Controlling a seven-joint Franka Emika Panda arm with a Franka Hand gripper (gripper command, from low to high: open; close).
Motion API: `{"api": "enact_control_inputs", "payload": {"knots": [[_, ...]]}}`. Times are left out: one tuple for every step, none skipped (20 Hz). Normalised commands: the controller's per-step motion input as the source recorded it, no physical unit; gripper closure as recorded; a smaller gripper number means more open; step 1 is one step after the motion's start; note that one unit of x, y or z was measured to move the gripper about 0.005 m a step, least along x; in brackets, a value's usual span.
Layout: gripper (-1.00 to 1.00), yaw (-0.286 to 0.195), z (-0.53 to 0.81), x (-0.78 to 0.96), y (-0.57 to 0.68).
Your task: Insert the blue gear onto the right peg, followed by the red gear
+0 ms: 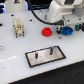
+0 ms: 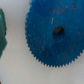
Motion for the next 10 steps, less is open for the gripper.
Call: {"api": "enact_control_inputs", "payload": {"knots": [[1.00,0.000,-0.07,-0.16,-0.01],[1.00,0.000,-0.04,-0.12,0.00],[1.00,0.000,-0.01,-0.03,0.00],[1.00,0.000,-0.10,-0.25,-0.09],[1.00,0.000,-0.06,-0.21,-0.08],[1.00,0.000,-0.03,-0.15,-0.09],[1.00,0.000,0.05,-0.06,-0.06],[1.00,0.000,0.33,0.10,-0.10],[1.00,0.000,0.25,-0.05,-0.08],[1.00,0.000,0.36,0.10,-0.08]]}}
